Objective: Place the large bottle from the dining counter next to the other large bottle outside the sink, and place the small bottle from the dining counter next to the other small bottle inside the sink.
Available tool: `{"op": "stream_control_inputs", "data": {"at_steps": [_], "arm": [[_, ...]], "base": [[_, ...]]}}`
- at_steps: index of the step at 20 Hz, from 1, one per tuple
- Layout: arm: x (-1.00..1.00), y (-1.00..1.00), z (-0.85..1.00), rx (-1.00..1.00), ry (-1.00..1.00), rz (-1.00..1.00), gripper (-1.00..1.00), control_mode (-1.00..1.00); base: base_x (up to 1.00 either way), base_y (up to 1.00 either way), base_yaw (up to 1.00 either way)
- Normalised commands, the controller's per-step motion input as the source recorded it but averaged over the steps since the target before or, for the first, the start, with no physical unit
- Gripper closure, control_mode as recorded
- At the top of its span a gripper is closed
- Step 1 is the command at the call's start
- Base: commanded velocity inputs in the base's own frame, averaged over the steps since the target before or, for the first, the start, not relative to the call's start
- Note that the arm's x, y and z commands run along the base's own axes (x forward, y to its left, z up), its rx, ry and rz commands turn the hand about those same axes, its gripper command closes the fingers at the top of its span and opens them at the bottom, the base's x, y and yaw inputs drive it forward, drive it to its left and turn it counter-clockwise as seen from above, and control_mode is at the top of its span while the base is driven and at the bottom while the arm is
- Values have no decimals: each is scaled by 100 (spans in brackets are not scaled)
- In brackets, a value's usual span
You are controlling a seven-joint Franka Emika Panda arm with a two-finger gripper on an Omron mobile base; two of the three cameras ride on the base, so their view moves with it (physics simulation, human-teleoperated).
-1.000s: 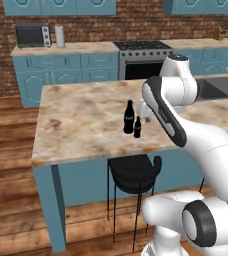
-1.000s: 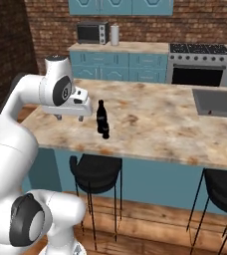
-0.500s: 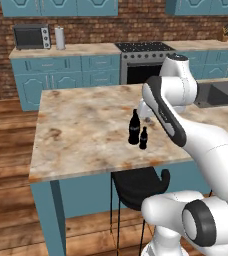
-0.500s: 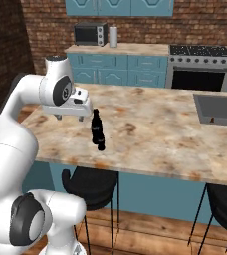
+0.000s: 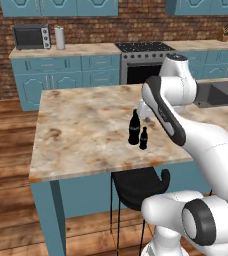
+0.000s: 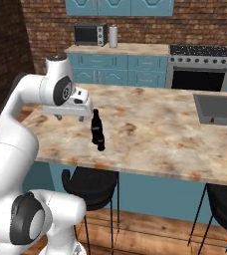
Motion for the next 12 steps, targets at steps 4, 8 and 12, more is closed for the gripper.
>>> {"op": "stream_control_inputs", "data": {"at_steps": [4, 8, 12], "arm": [[0, 0, -24, 0, -6, 0, -100, -100], [1, 0, -30, -2, -22, 0, -100, -100], [23, 0, -33, -2, -19, 0, -100, -100]], "base": [[0, 0, 0], [0, 0, 0], [0, 0, 0]]}}
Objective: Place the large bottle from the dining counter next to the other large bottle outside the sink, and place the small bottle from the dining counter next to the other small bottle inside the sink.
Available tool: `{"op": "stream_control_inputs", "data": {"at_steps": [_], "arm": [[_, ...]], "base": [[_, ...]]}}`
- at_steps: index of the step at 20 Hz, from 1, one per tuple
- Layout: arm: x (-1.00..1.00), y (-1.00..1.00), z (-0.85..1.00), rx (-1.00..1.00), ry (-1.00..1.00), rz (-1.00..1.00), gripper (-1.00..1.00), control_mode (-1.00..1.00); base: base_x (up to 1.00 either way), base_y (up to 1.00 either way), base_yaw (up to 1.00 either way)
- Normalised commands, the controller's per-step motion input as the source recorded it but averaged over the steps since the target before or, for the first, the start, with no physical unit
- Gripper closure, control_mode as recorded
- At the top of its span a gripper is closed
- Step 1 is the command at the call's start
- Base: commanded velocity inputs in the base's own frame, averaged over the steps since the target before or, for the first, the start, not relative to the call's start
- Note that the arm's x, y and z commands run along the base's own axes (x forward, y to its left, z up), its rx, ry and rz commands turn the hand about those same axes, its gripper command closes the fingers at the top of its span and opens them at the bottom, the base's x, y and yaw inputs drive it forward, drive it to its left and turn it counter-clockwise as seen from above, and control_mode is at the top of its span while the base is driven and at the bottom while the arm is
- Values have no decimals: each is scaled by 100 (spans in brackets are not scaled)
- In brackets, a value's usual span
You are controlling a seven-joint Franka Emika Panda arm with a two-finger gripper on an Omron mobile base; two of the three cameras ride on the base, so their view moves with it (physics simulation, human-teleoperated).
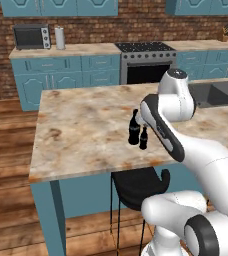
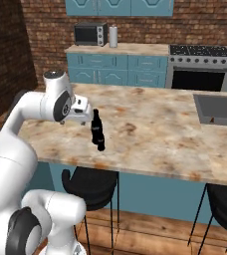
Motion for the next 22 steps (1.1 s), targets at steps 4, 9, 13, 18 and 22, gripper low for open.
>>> {"op": "stream_control_inputs", "data": {"at_steps": [4, 9, 13, 18, 22], "arm": [[46, 0, -22, 0, -9, 0, -100, -100], [54, 0, -2, 0, -1, 0, -100, -100], [49, 0, -3, 0, -3, 0, -100, -100], [27, 0, -2, 0, -10, 0, -100, -100], [12, 0, -6, 0, -14, 0, -100, -100]], "base": [[0, 0, 0], [0, 0, 0], [0, 0, 0], [0, 0, 0], [0, 0, 0]]}}
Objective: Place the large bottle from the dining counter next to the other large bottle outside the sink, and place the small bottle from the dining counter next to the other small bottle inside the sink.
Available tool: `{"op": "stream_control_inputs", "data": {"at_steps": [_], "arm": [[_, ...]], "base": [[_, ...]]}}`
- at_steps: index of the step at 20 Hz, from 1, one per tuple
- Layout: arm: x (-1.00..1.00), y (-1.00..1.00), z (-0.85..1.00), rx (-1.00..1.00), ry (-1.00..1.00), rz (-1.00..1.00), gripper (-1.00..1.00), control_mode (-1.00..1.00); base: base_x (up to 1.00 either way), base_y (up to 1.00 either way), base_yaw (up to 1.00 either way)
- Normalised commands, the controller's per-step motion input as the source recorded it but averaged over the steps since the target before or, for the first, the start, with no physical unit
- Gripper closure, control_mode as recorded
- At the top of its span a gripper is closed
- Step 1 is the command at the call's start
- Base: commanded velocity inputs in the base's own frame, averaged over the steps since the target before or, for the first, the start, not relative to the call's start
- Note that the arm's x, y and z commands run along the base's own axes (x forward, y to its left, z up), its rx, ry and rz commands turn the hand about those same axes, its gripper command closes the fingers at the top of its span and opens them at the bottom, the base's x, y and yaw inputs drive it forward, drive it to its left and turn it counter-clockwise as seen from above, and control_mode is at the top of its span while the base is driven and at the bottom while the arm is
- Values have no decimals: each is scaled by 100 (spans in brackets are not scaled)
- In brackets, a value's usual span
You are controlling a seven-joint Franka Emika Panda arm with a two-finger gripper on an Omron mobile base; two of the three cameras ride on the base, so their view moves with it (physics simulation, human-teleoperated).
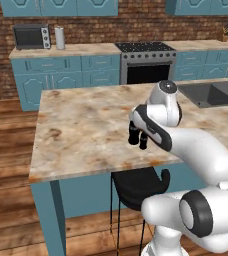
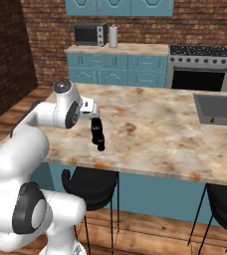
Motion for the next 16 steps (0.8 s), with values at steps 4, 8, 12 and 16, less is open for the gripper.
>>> {"op": "stream_control_inputs", "data": {"at_steps": [4, 8, 12, 16], "arm": [[3, 0, -19, 0, -14, 0, -100, -100], [16, 0, -19, 0, -6, 0, -100, -100], [39, 0, -7, 1, 0, 0, -100, -100], [36, 0, -10, 1, 0, 0, -100, -100]], "base": [[0, 0, 0], [0, 0, 0], [0, 0, 0], [0, 0, 0]]}}
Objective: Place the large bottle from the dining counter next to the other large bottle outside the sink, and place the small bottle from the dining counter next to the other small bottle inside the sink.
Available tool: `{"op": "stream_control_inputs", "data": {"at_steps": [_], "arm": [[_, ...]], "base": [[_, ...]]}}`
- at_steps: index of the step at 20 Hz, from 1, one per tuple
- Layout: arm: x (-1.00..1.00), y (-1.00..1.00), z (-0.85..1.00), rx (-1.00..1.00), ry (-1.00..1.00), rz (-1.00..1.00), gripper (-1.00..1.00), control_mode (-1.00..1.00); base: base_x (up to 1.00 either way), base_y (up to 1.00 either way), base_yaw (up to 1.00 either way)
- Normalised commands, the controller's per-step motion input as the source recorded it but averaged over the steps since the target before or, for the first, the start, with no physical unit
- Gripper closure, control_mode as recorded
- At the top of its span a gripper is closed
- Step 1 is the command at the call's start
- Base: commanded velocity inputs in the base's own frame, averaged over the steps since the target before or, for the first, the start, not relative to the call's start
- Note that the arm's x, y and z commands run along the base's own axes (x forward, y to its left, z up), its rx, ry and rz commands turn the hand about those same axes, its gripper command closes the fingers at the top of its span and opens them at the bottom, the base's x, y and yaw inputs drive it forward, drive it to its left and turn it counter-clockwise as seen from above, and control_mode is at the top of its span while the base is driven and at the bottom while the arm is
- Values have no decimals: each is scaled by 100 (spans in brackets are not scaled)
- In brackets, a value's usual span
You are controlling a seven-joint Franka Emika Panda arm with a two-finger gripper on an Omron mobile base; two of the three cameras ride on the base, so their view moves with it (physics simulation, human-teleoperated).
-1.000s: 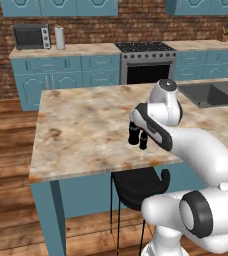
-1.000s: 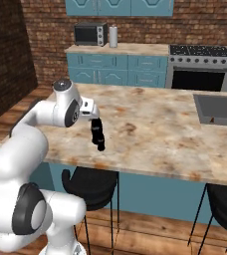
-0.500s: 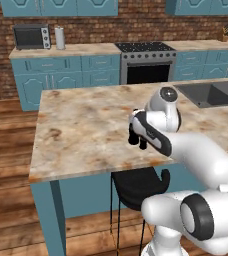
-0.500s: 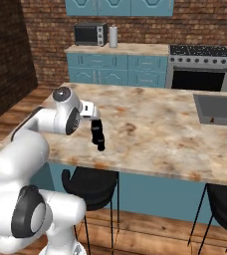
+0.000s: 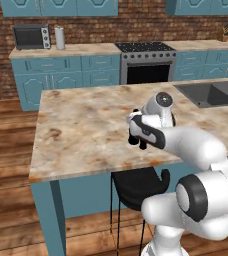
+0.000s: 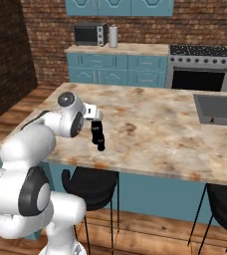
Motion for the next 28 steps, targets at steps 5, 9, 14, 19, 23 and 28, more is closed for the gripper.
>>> {"op": "stream_control_inputs", "data": {"at_steps": [5, 9, 14, 19, 23, 28], "arm": [[19, 0, -17, 0, 0, 0, -100, -100], [20, 0, -17, 0, 0, 0, -100, -100], [19, -2, -18, 0, 0, 0, -100, -100], [23, -4, -16, 0, 0, 0, -100, -100], [26, -2, -12, 0, 0, 0, -100, -100], [36, -1, -7, 0, 0, 0, -100, -100]], "base": [[0, 0, 0], [0, 0, 0], [0, 0, 0], [0, 0, 0], [0, 0, 0], [0, 0, 0]]}}
